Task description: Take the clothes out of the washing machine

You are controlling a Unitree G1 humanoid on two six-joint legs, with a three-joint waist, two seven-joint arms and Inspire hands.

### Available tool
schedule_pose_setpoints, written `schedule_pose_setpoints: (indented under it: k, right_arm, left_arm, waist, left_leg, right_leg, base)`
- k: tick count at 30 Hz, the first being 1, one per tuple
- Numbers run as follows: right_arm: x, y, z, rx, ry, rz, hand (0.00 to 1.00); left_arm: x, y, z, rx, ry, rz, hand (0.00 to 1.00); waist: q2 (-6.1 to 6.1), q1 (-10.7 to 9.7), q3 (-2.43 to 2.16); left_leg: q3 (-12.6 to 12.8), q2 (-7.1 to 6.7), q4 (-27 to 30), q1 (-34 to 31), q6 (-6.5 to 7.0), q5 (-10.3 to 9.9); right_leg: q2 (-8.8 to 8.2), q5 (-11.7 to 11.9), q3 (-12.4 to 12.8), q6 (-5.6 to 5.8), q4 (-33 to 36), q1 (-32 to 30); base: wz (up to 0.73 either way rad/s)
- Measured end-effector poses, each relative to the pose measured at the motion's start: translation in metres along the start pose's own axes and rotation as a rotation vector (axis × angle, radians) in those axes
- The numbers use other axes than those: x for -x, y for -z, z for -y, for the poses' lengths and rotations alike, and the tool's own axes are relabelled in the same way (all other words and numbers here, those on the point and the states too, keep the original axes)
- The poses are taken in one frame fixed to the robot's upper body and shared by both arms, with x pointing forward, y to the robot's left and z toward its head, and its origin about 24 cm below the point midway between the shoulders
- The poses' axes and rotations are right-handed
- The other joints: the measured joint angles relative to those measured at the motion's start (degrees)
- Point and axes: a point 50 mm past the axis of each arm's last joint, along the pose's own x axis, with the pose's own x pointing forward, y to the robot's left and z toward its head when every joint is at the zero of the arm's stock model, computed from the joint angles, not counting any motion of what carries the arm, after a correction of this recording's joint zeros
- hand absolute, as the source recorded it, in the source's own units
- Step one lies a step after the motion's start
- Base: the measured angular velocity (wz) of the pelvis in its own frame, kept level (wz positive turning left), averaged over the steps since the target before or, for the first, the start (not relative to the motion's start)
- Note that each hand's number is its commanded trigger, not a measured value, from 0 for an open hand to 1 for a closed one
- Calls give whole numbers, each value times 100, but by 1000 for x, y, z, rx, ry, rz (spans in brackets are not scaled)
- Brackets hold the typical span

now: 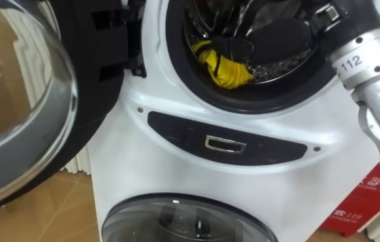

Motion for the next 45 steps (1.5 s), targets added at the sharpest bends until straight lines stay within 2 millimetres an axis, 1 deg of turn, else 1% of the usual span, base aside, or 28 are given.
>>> schedule_pose_setpoints:
  k: [3,8,9,11,12,14,15,17,22,28,30,33,35,40,45]
  right_arm:
    - [-2,5,0,-14,-7,-7,0]
    - [-7,15,3,-14,-29,-33,0]
    - [-7,19,5,-4,-33,-44,0]
    - [-10,22,10,0,-42,-55,0]
    - [-12,22,12,5,-50,-58,0]
    - [-15,23,12,6,-58,-63,0]
    - [-16,25,11,1,-63,-70,0]
    - [-15,28,11,-3,-65,-83,0]
    - [-15,32,12,-2,-64,-100,0]
    - [-13,36,11,67,-95,-125,0]
    - [-12,39,11,132,-127,-151,0]
    - [-12,37,12,227,-135,-152,0]
    - [-13,36,12,258,-138,-149,0]
    - [-8,34,9,277,-147,-153,0]
    - [-7,30,7,313,-153,-144,0]
  left_arm:
    - [0,-4,-1,4,-3,11,0]
    - [0,-8,-4,10,-2,21,0]
    - [0,-10,-6,15,-4,28,0]
    - [-1,-12,-7,18,-6,37,0]
    - [-1,-13,-9,19,-4,39,0]
    - [-1,-15,-12,20,-8,49,0]
    - [-1,-15,-13,20,-11,52,0]
    - [-2,-16,-15,20,-12,55,0]
    - [-2,-16,-15,15,0,50,0]
    - [-3,-16,-18,13,-7,48,0]
    - [-3,-16,-19,13,-9,48,0]
    - [-3,-15,-21,10,-14,46,0]
    - [-4,-16,-22,10,-15,49,0]
    - [-4,-15,-24,7,-18,50,0]
    - [-6,-13,-31,-5,-20,48,0]
  waist:
    - [-6,12,4]
    - [-6,30,7]
    - [-14,35,5]
    - [-16,52,5]
    - [-29,58,-4]
    - [-54,69,4]
    - [-65,86,-1]
    - [-80,108,-11]
    - [-83,154,-11]
    - [-77,163,-12]
    - [-77,183,-12]
    - [-77,200,-12]
    - [-77,197,-12]
    - [-77,196,-11]
    - [-76,193,-11]
  left_leg:
    - [-13,2,45,-43,-10,7]
    - [-97,4,105,-78,-29,18]
    - [-150,-4,121,-98,-37,24]
    - [-154,-2,123,-119,-45,29]
    - [-154,-3,124,-161,-51,47]
    - [-154,4,118,-195,-74,88]
    - [-157,8,118,-196,-85,99]
    - [-175,11,119,-197,-82,105]
    - [-220,11,129,-208,-87,110]
    - [-306,-1,187,-237,-96,136]
    - [-315,-3,193,-240,-87,129]
    - [-313,-5,175,-238,-84,135]
    - [-310,-5,161,-234,-89,143]
    - [-311,1,138,-167,-94,138]
    - [-302,-1,97,-157,-97,141]
  right_leg:
    - [-8,-21,-42,38,4,-18]
    - [-6,-14,-115,29,18,-19]
    - [-7,-15,-133,27,22,-15]
    - [-9,-17,-132,23,57,-40]
    - [-20,-27,-134,9,125,-104]
    - [-19,0,-154,-20,133,-115]
    - [-18,10,-169,-33,134,-116]
    - [-16,14,-185,-41,136,-113]
    - [-28,22,-268,-56,141,-99]
    - [-37,28,-347,-67,135,-81]
    - [-36,31,-340,-63,131,-94]
    - [-36,36,-336,-67,131,-89]
    - [-35,40,-336,-73,129,-73]
    - [-36,32,-379,-70,98,11]
    - [-37,33,-372,-73,87,4]
  base:
    - [1]
    - [8]
    - [17]
    - [11]
    - [3]
    - [0]
    - [0]
    - [4]
    - [6]
    - [8]
    - [2]
    - [0]
    - [0]
    - [0]
    - [0]
